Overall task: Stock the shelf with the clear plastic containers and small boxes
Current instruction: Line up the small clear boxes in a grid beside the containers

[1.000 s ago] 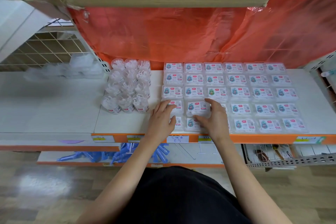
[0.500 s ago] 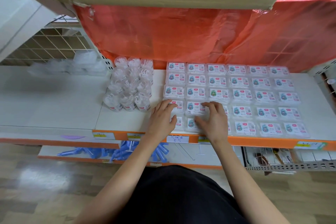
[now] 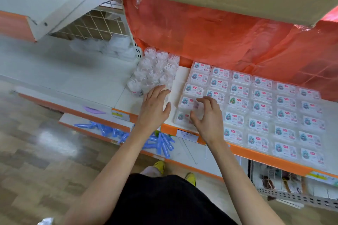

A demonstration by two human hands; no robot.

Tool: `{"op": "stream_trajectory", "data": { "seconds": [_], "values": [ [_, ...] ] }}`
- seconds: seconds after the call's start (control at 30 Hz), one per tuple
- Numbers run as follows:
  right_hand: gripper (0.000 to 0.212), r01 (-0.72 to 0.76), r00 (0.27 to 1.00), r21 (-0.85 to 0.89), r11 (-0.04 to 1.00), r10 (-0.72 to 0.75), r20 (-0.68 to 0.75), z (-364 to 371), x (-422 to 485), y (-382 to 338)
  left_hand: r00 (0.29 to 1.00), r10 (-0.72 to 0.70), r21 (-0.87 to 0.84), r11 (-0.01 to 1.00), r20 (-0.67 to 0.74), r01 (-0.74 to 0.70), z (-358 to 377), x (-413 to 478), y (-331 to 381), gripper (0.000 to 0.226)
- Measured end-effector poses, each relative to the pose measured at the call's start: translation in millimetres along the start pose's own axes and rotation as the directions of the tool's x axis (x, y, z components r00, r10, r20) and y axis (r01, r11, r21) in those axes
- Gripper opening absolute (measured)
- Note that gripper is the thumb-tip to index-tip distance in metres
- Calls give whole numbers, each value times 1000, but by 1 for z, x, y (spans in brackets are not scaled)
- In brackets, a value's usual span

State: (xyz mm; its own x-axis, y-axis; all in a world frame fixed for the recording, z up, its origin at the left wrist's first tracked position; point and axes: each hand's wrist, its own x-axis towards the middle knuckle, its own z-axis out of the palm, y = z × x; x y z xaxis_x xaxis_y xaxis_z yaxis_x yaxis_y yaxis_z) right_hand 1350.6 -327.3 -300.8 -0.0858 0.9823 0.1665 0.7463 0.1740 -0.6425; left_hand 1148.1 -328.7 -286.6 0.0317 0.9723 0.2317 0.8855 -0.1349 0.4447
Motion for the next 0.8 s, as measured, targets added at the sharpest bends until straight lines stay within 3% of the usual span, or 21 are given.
{"op": "stream_trajectory", "data": {
  "seconds": [0.17, 0.3, 0.57, 0.8],
  "values": [
    [47, 98, 993, 16, 995, -99, 64, 34, 1, -51, 988, -130, 75, 988, -78, 136, -41, -21, -60, 43],
    [43, 170, 985, 20, 985, -171, 36, 72, 2, -104, 979, -168, 73, 981, -118, 177, -77, -42, -117, 42],
    [42, 187, 982, 15, 982, -186, -43, 167, 7, -220, 987, -133, 98, 985, -95, 142, -159, -76, -252, 41],
    [45, 153, 988, -34, 988, -154, -17, 235, 15, -285, 989, -111, 139, 983, -97, 124, -206, -83, -344, 43]
  ]
}}
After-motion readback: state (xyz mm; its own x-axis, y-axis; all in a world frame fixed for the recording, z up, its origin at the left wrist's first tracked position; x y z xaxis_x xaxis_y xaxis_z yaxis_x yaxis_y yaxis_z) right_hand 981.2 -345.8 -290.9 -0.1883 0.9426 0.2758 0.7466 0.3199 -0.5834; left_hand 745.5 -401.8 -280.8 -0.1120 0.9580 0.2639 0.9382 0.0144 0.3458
